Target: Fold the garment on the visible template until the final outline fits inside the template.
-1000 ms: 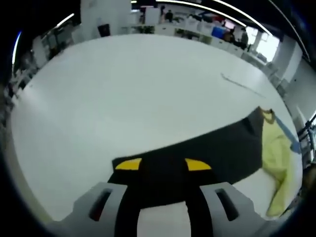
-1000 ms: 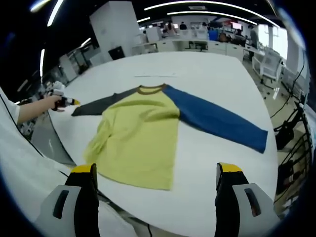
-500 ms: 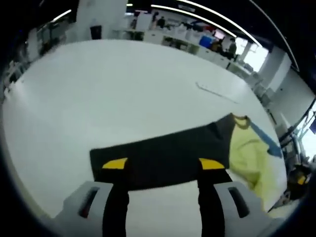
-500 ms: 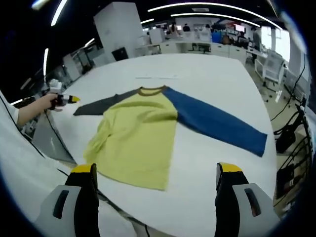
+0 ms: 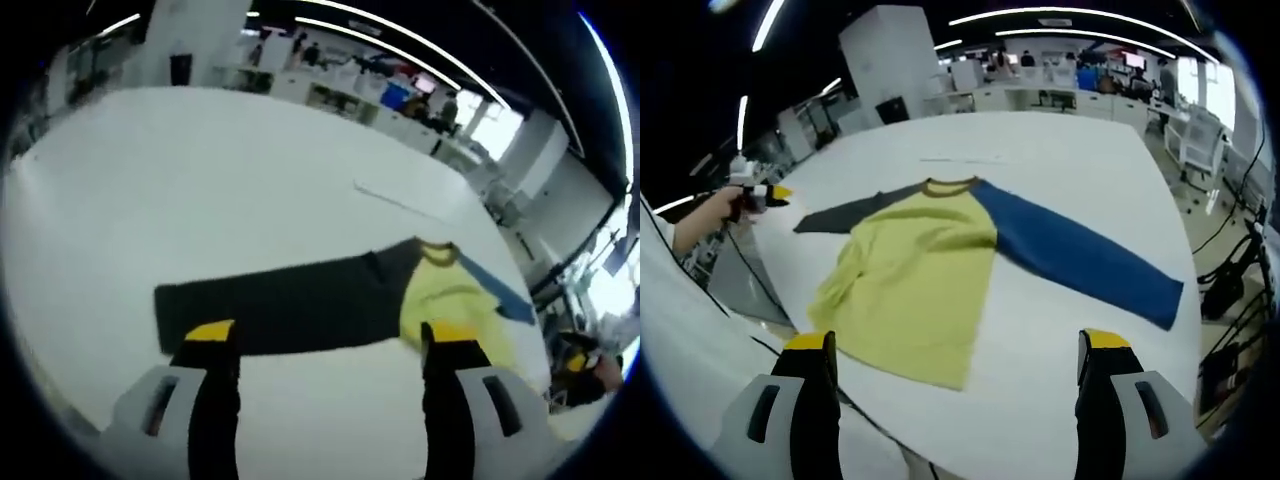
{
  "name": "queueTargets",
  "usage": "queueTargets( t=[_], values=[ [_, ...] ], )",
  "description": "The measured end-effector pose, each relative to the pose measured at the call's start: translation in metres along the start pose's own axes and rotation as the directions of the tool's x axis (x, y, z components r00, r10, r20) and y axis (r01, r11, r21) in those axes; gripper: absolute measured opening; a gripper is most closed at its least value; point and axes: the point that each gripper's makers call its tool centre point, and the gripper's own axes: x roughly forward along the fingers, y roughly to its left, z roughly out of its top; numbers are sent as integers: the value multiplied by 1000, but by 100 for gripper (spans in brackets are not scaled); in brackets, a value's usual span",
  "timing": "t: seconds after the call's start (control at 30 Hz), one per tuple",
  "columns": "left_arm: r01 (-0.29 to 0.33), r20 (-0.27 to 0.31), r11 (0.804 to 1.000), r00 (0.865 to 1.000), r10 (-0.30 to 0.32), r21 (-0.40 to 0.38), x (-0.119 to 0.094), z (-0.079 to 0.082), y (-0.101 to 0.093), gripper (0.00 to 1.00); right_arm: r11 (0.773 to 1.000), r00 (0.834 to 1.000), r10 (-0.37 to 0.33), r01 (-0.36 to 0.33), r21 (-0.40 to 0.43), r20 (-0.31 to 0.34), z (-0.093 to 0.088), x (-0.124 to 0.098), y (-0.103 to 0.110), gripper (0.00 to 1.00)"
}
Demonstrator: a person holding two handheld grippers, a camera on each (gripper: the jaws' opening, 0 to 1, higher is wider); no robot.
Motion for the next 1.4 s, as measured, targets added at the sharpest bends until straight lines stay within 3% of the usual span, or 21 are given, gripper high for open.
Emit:
queueTargets(
  t=[0.33,0.53,0.63,0.8,0.93,1.13,1.4],
  values=[
    [80,13,996,997,-80,32,-13,-3,-38,85,1000,1000,18,-18,-17,8,7,2,-8,100],
    [134,-5,984,991,-135,114,-21,-11,-62,92,999,999,36,-36,-27,5,9,3,-10,100],
    [190,-21,970,982,-189,154,-26,-17,-78,93,999,999,44,-44,-28,6,9,3,-11,100],
    [228,-35,955,974,-226,190,-32,-26,-93,97,998,999,51,-51,-31,5,9,2,-11,100],
    [295,-13,937,954,-298,187,-41,-33,-122,99,997,998,65,-65,-30,9,10,2,-9,100],
    [312,-32,929,950,-312,202,-52,-47,-144,99,996,996,83,-82,-33,18,14,1,-7,100],
    [297,-60,933,955,-291,201,-55,-64,-144,99,995,995,100,-100,-28,6,7,2,-5,98]
  ],
)
